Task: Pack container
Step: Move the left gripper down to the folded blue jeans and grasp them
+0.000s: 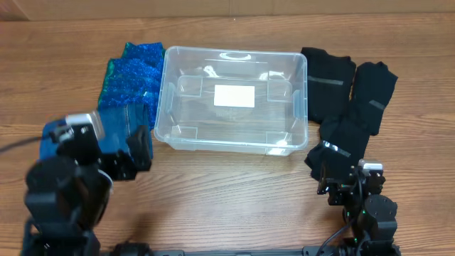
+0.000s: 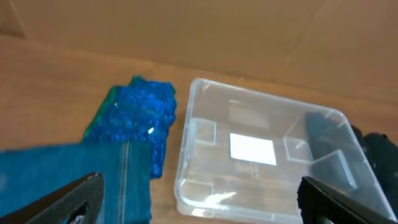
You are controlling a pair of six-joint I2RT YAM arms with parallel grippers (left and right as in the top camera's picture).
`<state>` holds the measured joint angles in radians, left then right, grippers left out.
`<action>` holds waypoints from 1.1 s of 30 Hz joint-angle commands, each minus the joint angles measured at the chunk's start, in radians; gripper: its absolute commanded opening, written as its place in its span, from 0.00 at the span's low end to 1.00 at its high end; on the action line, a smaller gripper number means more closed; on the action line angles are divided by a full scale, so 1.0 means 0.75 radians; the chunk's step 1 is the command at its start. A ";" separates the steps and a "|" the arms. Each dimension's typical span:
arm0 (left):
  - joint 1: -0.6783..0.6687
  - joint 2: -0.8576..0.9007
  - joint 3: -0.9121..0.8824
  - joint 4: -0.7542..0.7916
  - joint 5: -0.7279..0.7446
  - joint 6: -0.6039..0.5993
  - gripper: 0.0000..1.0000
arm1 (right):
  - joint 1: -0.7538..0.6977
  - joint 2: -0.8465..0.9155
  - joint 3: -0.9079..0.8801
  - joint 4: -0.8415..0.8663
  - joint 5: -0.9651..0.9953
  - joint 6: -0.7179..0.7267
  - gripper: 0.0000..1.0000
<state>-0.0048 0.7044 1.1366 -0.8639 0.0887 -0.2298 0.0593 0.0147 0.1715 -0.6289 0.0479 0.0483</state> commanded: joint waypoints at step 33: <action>1.240 1.497 0.164 -0.030 0.636 0.407 1.00 | -0.004 -0.014 -0.023 -0.001 -0.008 0.001 1.00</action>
<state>0.9230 1.7859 1.2335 -0.9096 0.5076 -0.0338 0.0593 0.0147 0.1715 -0.6285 0.0479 0.0486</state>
